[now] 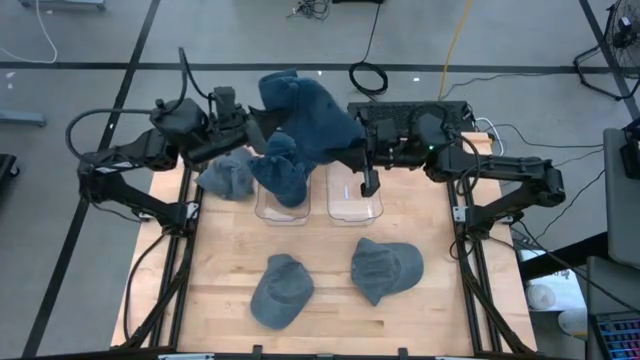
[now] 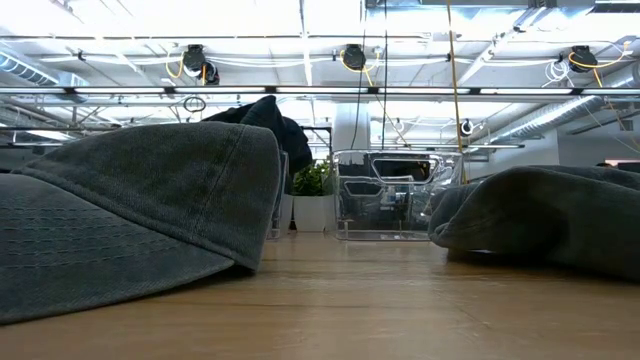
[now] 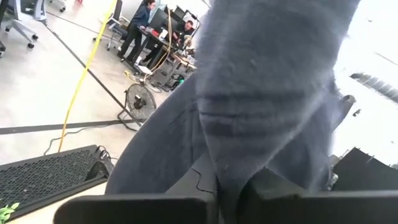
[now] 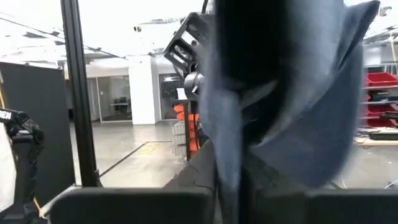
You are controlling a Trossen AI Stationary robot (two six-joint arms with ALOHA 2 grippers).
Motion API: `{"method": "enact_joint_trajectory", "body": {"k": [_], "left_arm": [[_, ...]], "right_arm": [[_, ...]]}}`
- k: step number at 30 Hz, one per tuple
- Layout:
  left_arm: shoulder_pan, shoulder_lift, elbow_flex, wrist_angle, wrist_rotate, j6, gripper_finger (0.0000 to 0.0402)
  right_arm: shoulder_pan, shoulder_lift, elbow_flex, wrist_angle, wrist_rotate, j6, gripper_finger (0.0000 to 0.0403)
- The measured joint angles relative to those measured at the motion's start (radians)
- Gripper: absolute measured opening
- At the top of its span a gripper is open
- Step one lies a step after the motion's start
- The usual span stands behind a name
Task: Pick & Place hat
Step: Put the blue cap into the left transparent bin
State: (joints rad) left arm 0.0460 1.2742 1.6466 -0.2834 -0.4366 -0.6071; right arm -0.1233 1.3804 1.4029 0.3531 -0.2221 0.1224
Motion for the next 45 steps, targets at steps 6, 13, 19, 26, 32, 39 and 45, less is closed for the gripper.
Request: {"method": "enact_joint_trajectory", "body": {"k": [6,13,19,26,32,39,45], "left_arm": [[0.001,-0.008,0.0,-0.003,0.089,0.061,0.0053],[0.017,-0.059,0.0,-0.109,0.162,0.086,0.0109],[0.052,-0.127,0.0,-0.171,0.302,0.167,0.0186],[0.111,-0.188,0.0,-0.219,0.494,0.239,0.0264],[0.172,-0.197,0.001,-0.315,0.715,0.254,0.0309],[0.219,-0.162,0.001,-0.404,0.833,0.301,0.0339],[0.247,-0.13,0.001,-0.458,0.883,0.302,0.034]], "right_arm": [[0.003,-0.01,0.0,-0.019,-0.019,0.016,0.0003],[-0.002,-0.084,0.0,-0.187,-0.015,-0.031,0.0002],[-0.002,-0.163,0.0,-0.34,-0.015,-0.055,0.0001],[-0.002,-0.232,-0.001,-0.59,-0.018,-0.015,0.0001],[-0.002,-0.238,-0.001,-0.672,-0.113,0.065,0.0],[-0.001,-0.169,0.0,-0.63,-0.202,0.12,0.0],[0.016,-0.104,-0.001,-0.534,-0.255,0.155,0.0]]}}
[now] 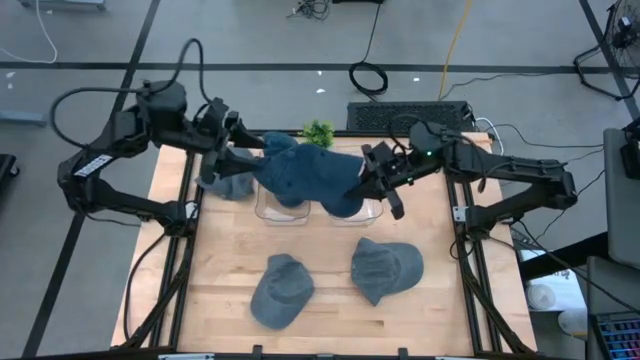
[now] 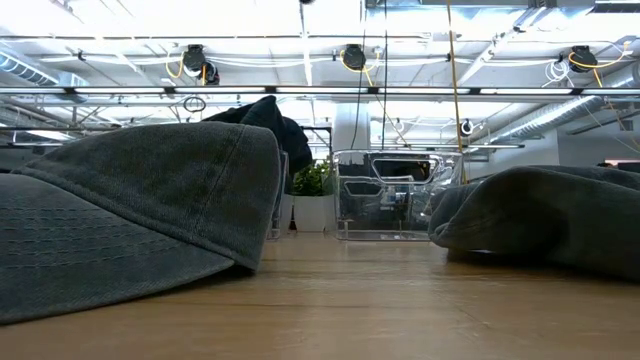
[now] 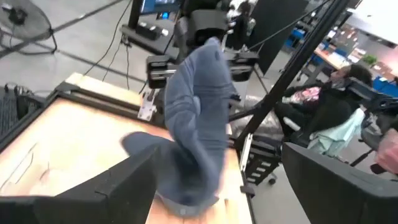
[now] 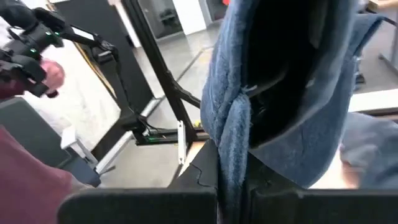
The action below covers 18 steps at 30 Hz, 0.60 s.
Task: Pick & Place hat
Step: Put the blue cap into the left transparent bin
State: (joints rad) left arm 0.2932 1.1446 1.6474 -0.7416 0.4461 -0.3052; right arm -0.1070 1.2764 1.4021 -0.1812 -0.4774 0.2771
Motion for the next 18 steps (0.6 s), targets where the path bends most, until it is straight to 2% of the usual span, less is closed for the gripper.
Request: {"method": "enact_joint_trajectory", "body": {"k": [7,12,18], "left_arm": [[0.028,0.028,0.0,-0.022,0.005,0.043,0.0337],[0.038,0.047,0.0,-0.03,0.097,0.04,0.0334],[0.023,0.075,0.0,-0.054,0.15,0.033,0.0322]], "right_arm": [[0.043,0.042,0.0,0.014,-0.026,0.026,0.0],[0.068,0.07,0.0,0.018,-0.03,0.037,0.0],[0.083,0.098,0.001,0.033,-0.053,0.048,0.0]]}}
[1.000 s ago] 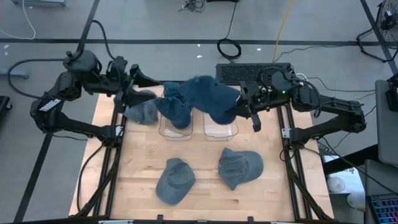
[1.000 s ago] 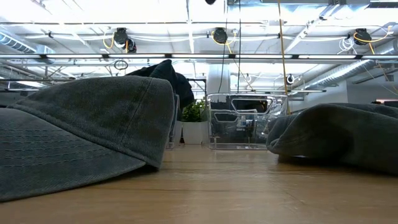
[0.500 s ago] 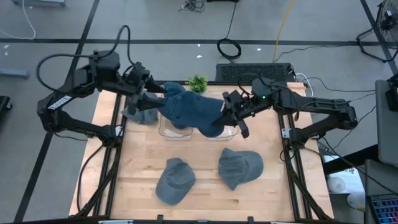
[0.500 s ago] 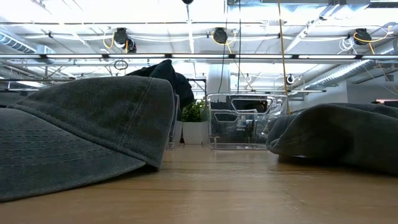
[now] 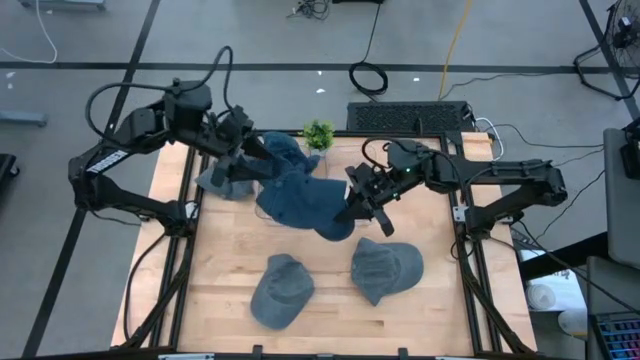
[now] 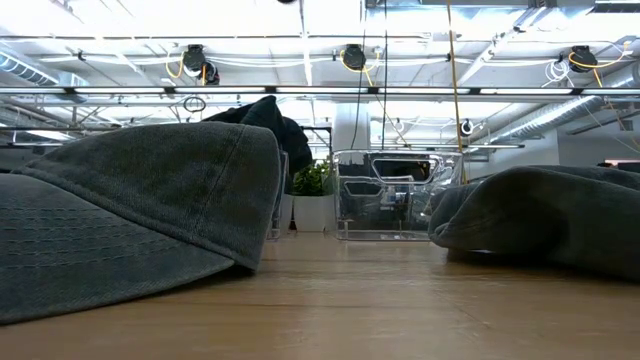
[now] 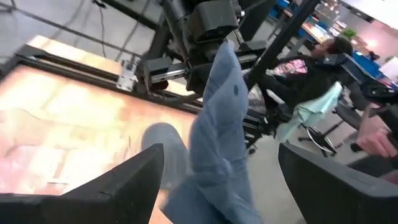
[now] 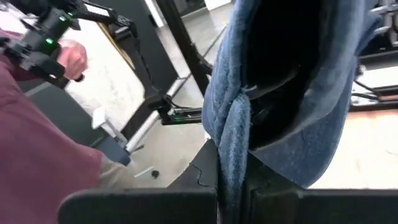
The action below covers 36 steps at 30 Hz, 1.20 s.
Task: Pick & Place hat
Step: Put the blue cap into the left transparent bin
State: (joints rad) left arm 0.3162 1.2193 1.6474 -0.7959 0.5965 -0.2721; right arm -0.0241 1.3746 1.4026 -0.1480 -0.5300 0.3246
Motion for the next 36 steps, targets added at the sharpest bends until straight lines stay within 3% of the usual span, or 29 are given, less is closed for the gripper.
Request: {"method": "enact_joint_trajectory", "body": {"k": [11,22,27,36], "left_arm": [[-0.07,0.048,0.0,-0.027,0.004,0.005,0.0306],[-0.104,0.106,-0.001,-0.074,-0.067,-0.017,0.029],[-0.116,0.104,-0.001,-0.067,-0.066,-0.024,0.0232],[-0.116,0.103,-0.001,-0.067,-0.065,-0.063,0.0075]], "right_arm": [[0.0,0.002,0.0,0.002,0.0,0.004,0.0],[0.0,0.002,0.0,0.002,0.0,0.0,0.0],[0.0,0.002,0.0,0.002,-0.001,-0.004,0.0],[0.0,0.002,0.0,0.002,-0.009,-0.004,0.0]]}}
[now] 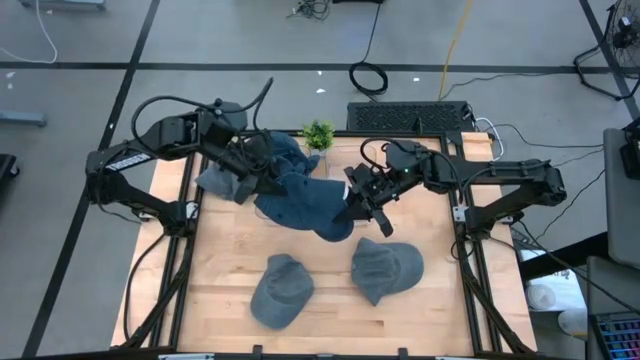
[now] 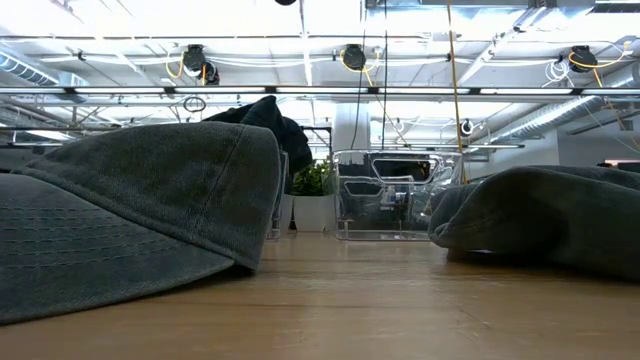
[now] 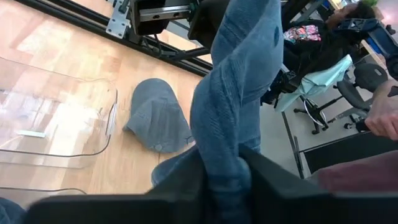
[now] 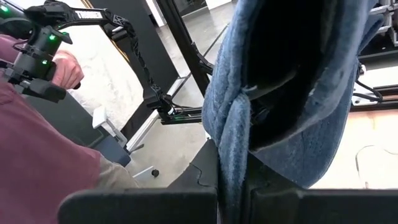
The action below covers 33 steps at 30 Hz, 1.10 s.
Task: Pick & Place hat
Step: Put the blue cap into the left transparent bin
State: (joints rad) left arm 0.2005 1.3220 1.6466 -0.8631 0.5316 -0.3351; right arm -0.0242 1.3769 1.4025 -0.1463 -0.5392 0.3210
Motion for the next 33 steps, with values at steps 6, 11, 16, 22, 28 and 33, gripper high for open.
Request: {"method": "enact_joint_trajectory", "body": {"k": [6,11,16,22,28,33], "left_arm": [[0.0,0.0,0.0,0.0,0.0,0.012,0.0021],[0.0,0.0,0.0,0.002,-0.008,0.001,0.002],[0.0,-0.017,0.0,0.025,0.002,0.031,0.002],[0.012,-0.089,0.0,0.101,0.047,0.055,0.002],[0.036,-0.184,0.0,0.065,-0.001,0.163,0.002],[0.062,-0.269,0.001,-0.044,-0.09,0.265,0.002]], "right_arm": [[0.0,0.0,0.0,0.0,-0.015,0.006,0.0],[0.0,0.0,0.0,-0.006,-0.013,0.007,0.0009],[-0.001,0.0,0.0,-0.007,0.02,-0.022,0.0037],[-0.005,-0.013,0.0,-0.022,0.123,-0.102,0.0074],[-0.015,-0.053,0.0,-0.052,0.301,-0.192,0.0108],[-0.039,-0.104,0.0,-0.084,0.376,-0.213,0.0123]]}}
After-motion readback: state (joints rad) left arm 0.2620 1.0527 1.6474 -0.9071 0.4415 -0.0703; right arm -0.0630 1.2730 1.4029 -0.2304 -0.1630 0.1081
